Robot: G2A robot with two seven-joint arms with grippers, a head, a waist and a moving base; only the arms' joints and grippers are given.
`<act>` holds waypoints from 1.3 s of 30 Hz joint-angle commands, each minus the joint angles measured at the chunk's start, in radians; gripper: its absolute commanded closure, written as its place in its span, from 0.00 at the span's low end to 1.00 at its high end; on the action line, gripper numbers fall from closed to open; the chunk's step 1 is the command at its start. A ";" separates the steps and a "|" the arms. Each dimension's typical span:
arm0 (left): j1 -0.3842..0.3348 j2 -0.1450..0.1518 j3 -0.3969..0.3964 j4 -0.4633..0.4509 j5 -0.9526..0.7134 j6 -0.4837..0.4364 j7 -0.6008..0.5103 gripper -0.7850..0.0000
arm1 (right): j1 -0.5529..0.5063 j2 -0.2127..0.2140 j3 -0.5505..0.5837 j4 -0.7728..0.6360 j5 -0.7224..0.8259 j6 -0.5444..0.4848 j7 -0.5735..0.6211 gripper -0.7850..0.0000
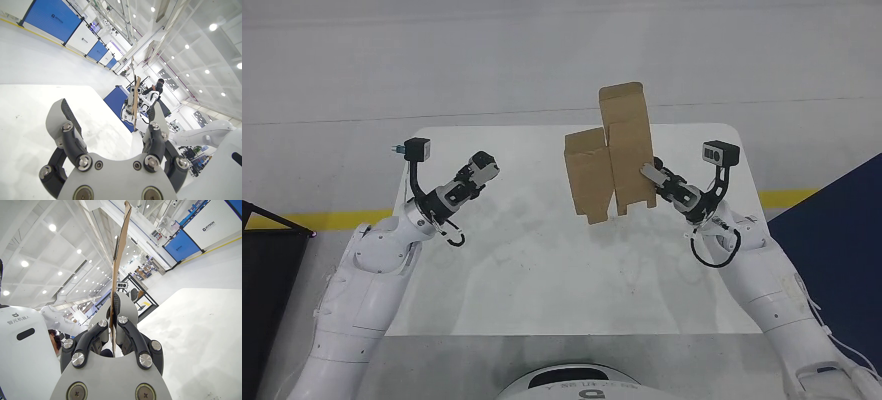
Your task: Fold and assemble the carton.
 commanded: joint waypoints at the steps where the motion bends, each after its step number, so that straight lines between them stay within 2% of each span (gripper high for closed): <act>1: 0.000 0.000 0.000 0.000 0.000 0.000 0.000 0.00 | 0.000 0.000 0.000 0.000 0.000 0.000 0.000 1.00; 23: 0.000 0.000 0.000 0.000 0.000 0.000 0.000 0.00 | -0.001 0.000 0.001 0.000 -0.003 0.005 -0.004 1.00; 28: 0.003 0.000 0.003 -0.015 0.015 0.019 0.001 0.00 | 0.002 0.003 0.039 -0.051 -0.242 0.052 -0.076 1.00; 32: -0.008 0.002 0.022 -0.028 -0.024 0.001 -0.072 0.00 | -0.003 -0.003 0.054 -0.153 -0.437 0.139 -0.188 1.00; 35: -0.060 0.003 0.043 -0.007 -0.091 -0.010 -0.159 0.00 | 0.001 -0.005 0.058 -0.224 -0.535 0.207 -0.233 1.00; 39: -0.164 -0.001 0.076 0.090 -0.157 -0.026 -0.248 0.00 | 0.002 -0.010 0.039 -0.292 -0.597 0.278 -0.260 1.00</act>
